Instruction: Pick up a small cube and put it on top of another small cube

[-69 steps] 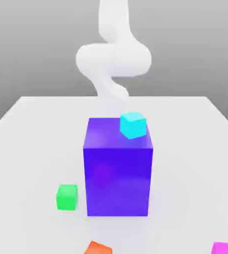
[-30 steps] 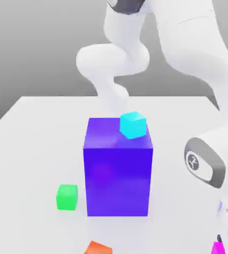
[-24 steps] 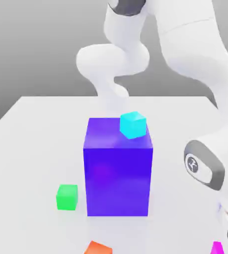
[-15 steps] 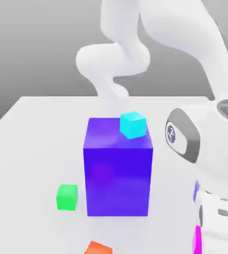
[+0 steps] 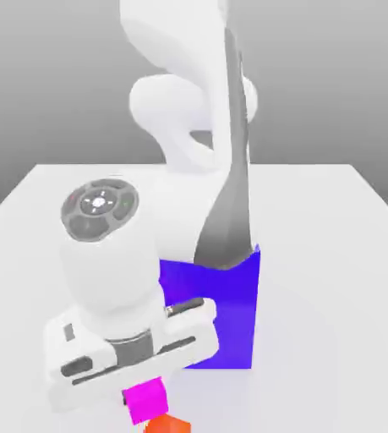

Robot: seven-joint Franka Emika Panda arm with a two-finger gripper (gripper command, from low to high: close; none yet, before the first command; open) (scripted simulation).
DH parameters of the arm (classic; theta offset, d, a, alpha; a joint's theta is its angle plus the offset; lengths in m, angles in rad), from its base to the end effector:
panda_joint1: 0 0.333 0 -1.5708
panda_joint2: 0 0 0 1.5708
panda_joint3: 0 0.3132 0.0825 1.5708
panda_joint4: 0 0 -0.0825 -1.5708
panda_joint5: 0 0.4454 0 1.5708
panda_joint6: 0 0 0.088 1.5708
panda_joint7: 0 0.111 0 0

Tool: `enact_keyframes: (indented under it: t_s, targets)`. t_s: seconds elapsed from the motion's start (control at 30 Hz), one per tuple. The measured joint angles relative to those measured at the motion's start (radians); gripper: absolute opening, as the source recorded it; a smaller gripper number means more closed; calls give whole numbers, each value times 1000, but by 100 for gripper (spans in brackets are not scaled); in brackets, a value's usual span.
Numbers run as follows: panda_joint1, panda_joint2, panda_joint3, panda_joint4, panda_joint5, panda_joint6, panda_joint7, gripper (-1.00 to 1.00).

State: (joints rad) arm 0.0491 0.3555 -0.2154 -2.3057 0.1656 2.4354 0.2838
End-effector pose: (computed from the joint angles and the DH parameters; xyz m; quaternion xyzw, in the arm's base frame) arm 0.5195 -0.0956 0.1177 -0.9524 0.2856 0.1063 0.0027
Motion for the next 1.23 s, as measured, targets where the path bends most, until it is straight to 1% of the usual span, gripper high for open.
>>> enact_keyframes:
  t_s: [0.27,0.4,0.57,0.7,0.8,0.83,0.87,0.9,1.0,1.07,1.13,1.17,1.23]
  targets:
    - [53,-67,-130,-164,-7,37,360,-100]
    - [75,-137,-196,-250,-40,72,561,-100]
    - [82,-264,-263,-358,-118,128,834,-100]
    - [40,-393,-283,-443,-200,180,1061,-100]
    - [0,-495,-266,-506,-252,222,1216,-100]
    - [-13,-518,-251,-524,-282,230,1269,-100]
    - [-27,-533,-233,-540,-314,237,1316,-100]
    - [-28,-525,-227,-547,-322,257,1334,-100]
    - [-12,-450,-226,-551,-279,338,1314,-100]
    - [6,-385,-220,-550,-208,397,1266,-100]
    - [-6,-317,-181,-547,-104,455,1194,-100]
    - [-17,-289,-160,-545,-56,478,1159,100]
    - [-17,-289,-160,-545,-56,478,1159,100]
